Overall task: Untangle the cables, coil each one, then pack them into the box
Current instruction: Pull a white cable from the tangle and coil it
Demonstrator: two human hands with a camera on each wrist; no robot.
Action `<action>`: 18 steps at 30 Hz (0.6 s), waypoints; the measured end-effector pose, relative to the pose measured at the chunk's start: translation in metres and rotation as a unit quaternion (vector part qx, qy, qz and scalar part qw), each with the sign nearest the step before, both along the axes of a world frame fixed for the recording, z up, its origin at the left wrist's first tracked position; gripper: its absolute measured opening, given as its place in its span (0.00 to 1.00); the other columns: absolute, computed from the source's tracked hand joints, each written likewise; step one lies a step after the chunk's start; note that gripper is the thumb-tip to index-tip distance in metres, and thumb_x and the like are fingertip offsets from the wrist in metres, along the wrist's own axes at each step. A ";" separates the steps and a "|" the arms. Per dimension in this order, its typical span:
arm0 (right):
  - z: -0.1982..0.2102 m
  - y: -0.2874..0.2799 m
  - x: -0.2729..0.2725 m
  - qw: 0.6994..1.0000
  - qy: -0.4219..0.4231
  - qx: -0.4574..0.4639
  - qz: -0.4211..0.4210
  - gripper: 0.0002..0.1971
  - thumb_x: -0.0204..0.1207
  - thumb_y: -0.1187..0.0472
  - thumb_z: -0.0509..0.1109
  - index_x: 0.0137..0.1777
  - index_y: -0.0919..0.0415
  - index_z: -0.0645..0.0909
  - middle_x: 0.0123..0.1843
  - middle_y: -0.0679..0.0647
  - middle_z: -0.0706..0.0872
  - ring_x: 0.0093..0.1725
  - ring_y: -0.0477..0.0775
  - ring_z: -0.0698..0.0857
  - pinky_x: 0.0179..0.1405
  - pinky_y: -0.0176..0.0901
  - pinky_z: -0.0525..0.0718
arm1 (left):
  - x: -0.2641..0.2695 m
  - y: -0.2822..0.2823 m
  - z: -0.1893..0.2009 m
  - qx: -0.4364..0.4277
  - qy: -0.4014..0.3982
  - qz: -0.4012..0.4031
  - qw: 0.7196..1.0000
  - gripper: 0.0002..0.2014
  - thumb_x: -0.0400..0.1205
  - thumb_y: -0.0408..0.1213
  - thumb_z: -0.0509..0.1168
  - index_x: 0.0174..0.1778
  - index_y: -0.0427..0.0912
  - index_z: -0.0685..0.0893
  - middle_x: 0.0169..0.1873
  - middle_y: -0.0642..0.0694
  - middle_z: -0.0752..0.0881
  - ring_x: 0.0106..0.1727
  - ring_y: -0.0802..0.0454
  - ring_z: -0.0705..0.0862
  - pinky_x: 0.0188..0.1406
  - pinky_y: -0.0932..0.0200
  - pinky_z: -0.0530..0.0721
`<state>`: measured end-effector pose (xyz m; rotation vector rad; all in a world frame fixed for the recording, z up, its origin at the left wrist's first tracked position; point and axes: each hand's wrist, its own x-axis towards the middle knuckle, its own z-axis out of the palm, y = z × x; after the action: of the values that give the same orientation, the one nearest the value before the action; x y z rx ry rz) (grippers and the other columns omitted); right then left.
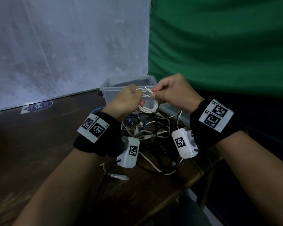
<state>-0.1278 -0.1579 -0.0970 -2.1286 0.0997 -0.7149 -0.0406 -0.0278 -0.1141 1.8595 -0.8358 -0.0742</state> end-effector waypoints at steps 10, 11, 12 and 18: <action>0.005 0.001 0.001 0.992 0.039 -0.114 -0.024 0.07 0.71 0.69 0.75 0.48 0.66 0.89 0.36 0.51 0.88 0.29 0.35 0.81 0.37 0.27 0.81 | -0.005 0.002 0.002 -0.006 -0.003 -0.029 1.000 0.10 0.87 0.36 0.51 0.40 0.45 0.70 0.27 0.50 0.81 0.27 0.51 0.73 0.27 0.58 0.70; 0.005 0.001 0.002 0.992 0.040 -0.120 -0.028 0.06 0.71 0.69 0.75 0.48 0.65 0.90 0.34 0.48 0.86 0.26 0.32 0.80 0.33 0.22 0.78 | -0.007 0.002 0.002 -0.006 -0.002 -0.031 0.999 0.10 0.88 0.36 0.51 0.40 0.46 0.69 0.27 0.50 0.81 0.27 0.50 0.74 0.27 0.58 0.70; 0.006 0.001 0.002 0.991 0.041 -0.124 -0.032 0.05 0.71 0.69 0.75 0.46 0.65 0.90 0.31 0.44 0.84 0.24 0.30 0.79 0.30 0.19 0.76 | -0.007 0.002 0.003 -0.003 -0.004 -0.032 0.999 0.10 0.88 0.37 0.51 0.40 0.46 0.68 0.28 0.50 0.81 0.29 0.49 0.74 0.29 0.58 0.71; 0.006 0.000 0.001 0.991 0.017 -0.116 -0.057 0.07 0.65 0.68 0.78 0.29 0.62 0.85 0.23 0.46 0.82 0.18 0.34 0.76 0.22 0.25 0.72 | -0.009 0.004 0.003 0.008 -0.039 -0.056 0.998 0.10 0.88 0.40 0.54 0.39 0.46 0.68 0.28 0.51 0.82 0.32 0.49 0.75 0.35 0.55 0.72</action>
<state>-0.1266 -0.1575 -0.0913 -2.3727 0.1633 -0.7892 -0.0491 -0.0239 -0.1107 1.8396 -0.9954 -0.0787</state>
